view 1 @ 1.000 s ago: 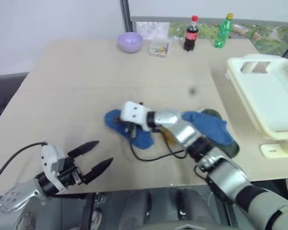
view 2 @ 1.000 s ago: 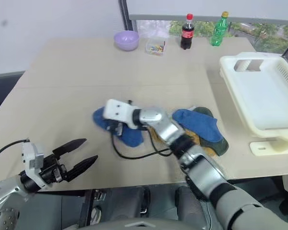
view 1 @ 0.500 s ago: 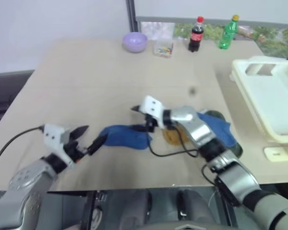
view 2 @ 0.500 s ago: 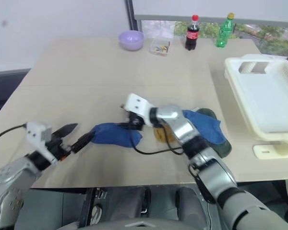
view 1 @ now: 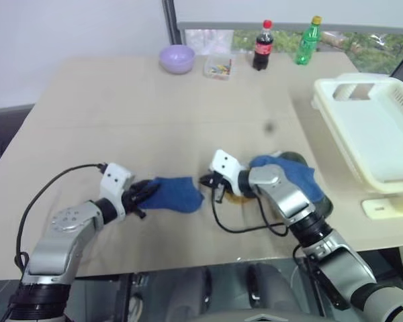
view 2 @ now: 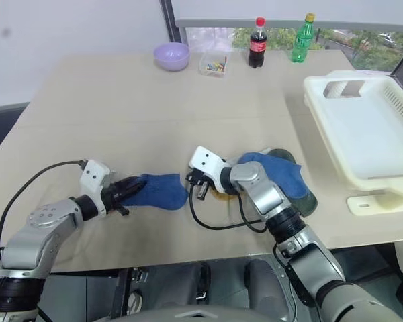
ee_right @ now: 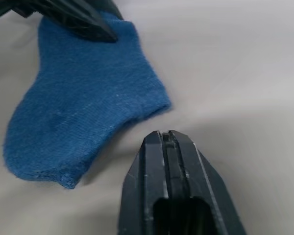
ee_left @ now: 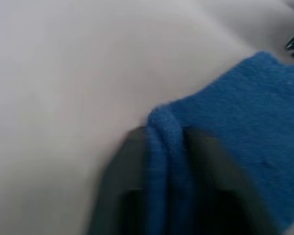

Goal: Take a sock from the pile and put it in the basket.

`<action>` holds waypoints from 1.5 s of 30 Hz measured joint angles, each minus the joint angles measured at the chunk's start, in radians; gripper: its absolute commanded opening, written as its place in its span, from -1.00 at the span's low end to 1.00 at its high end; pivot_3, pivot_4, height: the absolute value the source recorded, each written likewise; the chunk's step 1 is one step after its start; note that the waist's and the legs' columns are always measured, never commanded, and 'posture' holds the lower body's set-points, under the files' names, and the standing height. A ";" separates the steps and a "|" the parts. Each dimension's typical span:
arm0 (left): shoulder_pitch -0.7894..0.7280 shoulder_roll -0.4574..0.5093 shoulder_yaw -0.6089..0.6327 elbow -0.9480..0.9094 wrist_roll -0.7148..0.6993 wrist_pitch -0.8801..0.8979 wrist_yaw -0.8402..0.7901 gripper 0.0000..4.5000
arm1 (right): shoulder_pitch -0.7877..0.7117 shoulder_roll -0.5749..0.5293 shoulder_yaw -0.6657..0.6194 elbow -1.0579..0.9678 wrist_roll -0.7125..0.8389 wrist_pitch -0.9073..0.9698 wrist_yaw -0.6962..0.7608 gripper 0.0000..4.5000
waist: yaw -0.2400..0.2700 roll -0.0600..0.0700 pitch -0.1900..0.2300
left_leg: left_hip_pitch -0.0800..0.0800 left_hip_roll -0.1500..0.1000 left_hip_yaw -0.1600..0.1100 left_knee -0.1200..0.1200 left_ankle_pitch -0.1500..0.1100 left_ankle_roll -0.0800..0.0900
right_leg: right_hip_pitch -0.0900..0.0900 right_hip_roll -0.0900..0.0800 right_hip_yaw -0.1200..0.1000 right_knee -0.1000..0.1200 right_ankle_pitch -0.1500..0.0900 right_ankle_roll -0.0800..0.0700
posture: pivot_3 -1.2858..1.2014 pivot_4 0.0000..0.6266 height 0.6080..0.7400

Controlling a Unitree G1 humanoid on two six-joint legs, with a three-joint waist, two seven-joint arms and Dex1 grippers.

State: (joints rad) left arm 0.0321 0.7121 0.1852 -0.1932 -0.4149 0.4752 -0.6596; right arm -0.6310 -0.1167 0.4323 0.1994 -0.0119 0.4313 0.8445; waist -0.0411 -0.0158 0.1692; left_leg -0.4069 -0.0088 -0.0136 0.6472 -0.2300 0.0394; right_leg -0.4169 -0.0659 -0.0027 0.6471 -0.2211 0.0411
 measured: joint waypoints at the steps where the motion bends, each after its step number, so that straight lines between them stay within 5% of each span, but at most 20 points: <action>1: 0.012 0.000 0.014 -0.009 -0.002 0.005 0.003 -0.96 | -0.006 0.001 0.000 0.003 0.006 0.003 0.006 -1.00 | 0.000 0.000 0.000 | 0.000 0.000 0.000 0.000 0.000 0.000 | 0.000 0.000 0.000 0.000 0.000 0.000 | 0.03 -0.52 1.00; 4: 0.044 -0.005 0.047 -0.039 -0.013 0.024 0.009 -1.00 | -0.023 -0.006 -0.016 -0.012 0.047 0.045 0.046 -0.64 | 0.000 0.000 0.000 | 0.000 0.000 -0.001 0.000 0.000 0.000 | 0.000 0.000 0.000 0.000 0.000 0.000 | 0.03 -0.52 1.00; 10: 0.085 -0.040 0.081 -0.095 -0.039 0.048 0.033 -1.00 | -0.024 -0.037 -0.023 -0.111 0.132 0.160 0.092 0.58 | 0.003 0.000 0.000 | -0.006 -0.002 -0.006 0.000 0.000 0.000 | -0.002 -0.004 -0.002 -0.002 0.000 0.000 | 0.03 -0.52 1.00; 14: 0.106 -0.033 0.135 -0.112 -0.067 0.055 0.015 -1.00 | -0.056 -0.045 -0.025 -0.124 0.181 0.218 0.135 0.58 | 0.003 0.000 0.000 | -0.008 -0.002 -0.008 0.000 0.000 0.000 | -0.003 -0.005 -0.003 -0.003 0.000 0.000 | 0.03 -0.52 1.00; 16: 0.114 -0.024 0.172 -0.113 -0.089 0.060 -0.004 -0.63 | -0.069 -0.038 -0.017 -0.110 0.178 0.215 0.134 0.62 | 0.002 0.000 0.000 | -0.007 -0.002 -0.008 0.000 0.000 0.000 | -0.003 -0.005 -0.003 -0.003 0.000 -0.001 | 0.03 -0.52 1.00; 20: 0.125 -0.008 0.195 -0.142 -0.078 0.077 0.015 0.06 | -0.072 0.013 0.027 -0.039 0.164 0.195 0.113 0.62 | 0.002 0.000 0.000 | -0.008 -0.003 -0.009 -0.001 0.000 0.000 | -0.003 -0.005 -0.004 -0.003 0.000 -0.001 | 0.03 -0.52 1.00; 28: 0.181 0.016 0.199 -0.176 -0.037 0.085 0.023 0.06 | -0.072 0.048 0.033 -0.011 0.147 0.175 0.085 0.62 | 0.002 0.000 0.000 | -0.008 -0.004 -0.010 -0.001 -0.002 -0.004 | -0.003 -0.005 -0.005 -0.004 0.000 -0.001 | 0.03 -0.52 1.00; 31: 0.187 0.026 0.196 -0.157 -0.005 0.080 0.022 0.11 | -0.072 0.069 0.044 0.031 0.133 0.162 0.066 0.05 | 0.002 0.000 0.000 | -0.008 -0.004 -0.011 -0.001 -0.002 -0.004 | -0.003 -0.005 -0.006 -0.004 0.000 -0.001 | 0.03 -0.52 1.00; 34: 0.175 0.029 0.185 -0.116 0.023 0.078 0.025 -0.23 | -0.072 0.074 0.054 0.073 0.109 0.128 0.047 -0.51 | 0.002 0.000 0.000 | -0.008 -0.005 -0.011 -0.001 -0.002 -0.004 | -0.003 -0.005 -0.008 -0.004 0.000 -0.001 | 0.03 -0.52 1.00; 37: 0.146 0.022 0.160 -0.108 0.030 0.075 0.024 -0.79 | -0.072 0.074 0.069 0.085 0.093 0.092 0.048 -1.00 | 0.004 0.000 0.000 | -0.007 -0.005 -0.011 -0.001 -0.001 -0.004 | -0.003 -0.005 -0.009 -0.004 0.000 -0.001 | 0.03 -0.52 1.00; 38: 0.143 0.021 0.159 -0.109 0.028 0.077 0.023 -0.98 | -0.072 0.071 0.071 0.085 0.092 0.087 0.050 -1.00 | 0.003 0.000 0.000 | -0.007 -0.005 -0.011 -0.001 -0.001 -0.004 | -0.003 -0.005 -0.008 -0.003 0.000 -0.001 | 0.03 -0.52 1.00; 45: 0.220 0.006 0.166 -0.199 -0.051 0.108 -0.033 -0.99 | -0.071 -0.029 0.079 0.015 0.093 0.108 0.121 -1.00 | 0.004 0.001 0.000 | -0.007 -0.005 -0.011 -0.001 -0.001 -0.004 | -0.003 -0.006 -0.008 -0.004 0.000 -0.001 | 0.03 -0.52 1.00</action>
State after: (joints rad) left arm 0.2524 0.7181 0.3517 -0.3919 -0.4659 0.5836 -0.6922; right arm -0.7022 -0.1460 0.5116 0.2141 0.0816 0.5396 0.9654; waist -0.0370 -0.0150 0.1690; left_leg -0.4144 -0.0142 -0.0243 0.6459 -0.2313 0.0356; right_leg -0.4199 -0.0719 -0.0108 0.6427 -0.2214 0.0404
